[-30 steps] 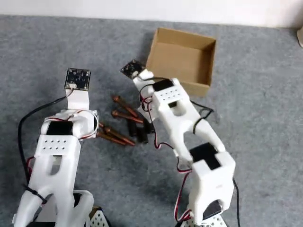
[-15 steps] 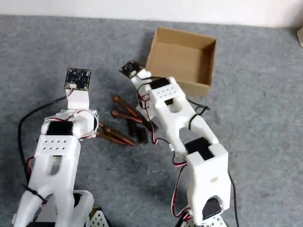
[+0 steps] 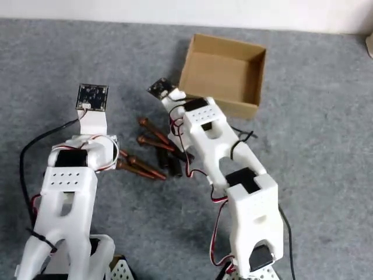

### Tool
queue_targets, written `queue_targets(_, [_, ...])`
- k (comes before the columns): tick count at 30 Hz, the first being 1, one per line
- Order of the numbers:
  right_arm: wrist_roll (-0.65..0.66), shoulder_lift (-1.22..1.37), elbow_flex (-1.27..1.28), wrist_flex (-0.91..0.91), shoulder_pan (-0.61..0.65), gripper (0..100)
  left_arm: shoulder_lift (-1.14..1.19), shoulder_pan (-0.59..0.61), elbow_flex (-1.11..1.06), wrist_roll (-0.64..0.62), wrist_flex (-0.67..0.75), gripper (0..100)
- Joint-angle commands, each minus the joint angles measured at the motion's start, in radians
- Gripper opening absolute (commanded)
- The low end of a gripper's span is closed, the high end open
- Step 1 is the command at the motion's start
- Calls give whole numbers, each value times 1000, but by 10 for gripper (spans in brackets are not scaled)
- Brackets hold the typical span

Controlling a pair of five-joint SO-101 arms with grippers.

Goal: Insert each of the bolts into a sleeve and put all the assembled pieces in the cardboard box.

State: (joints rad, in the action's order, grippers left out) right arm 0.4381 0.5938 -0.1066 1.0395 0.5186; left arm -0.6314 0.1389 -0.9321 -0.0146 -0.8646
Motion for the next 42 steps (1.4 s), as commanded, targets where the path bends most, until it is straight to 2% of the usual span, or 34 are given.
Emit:
queue_targets(1, [12,18,8,-12,-5,464,-22,15,4,-5,17,108])
queue_targets(4, [12,18,8,-12,-5,413,-22,15,4,-5,17,108])
queue_targets(9, [11,19,12,-12,-1,170,-22,15,2,-5,17,108])
queue_targets(11, [11,19,10,-12,-1,108,-22,15,2,-5,17,108])
queue_targets(24, [11,16,10,-8,-2,98,-22,15,2,-5,17,108])
queue_targets(28, [11,15,10,-8,-4,0,-22,15,2,-5,17,108])
queue_targets(33, [8,15,10,-8,-2,10,-22,15,2,-5,17,108])
queue_targets(39, [11,13,8,120,27,5,-22,15,2,-5,17,108])
queue_targets(42, [11,13,8,117,21,5,-22,15,-5,-5,32,108])
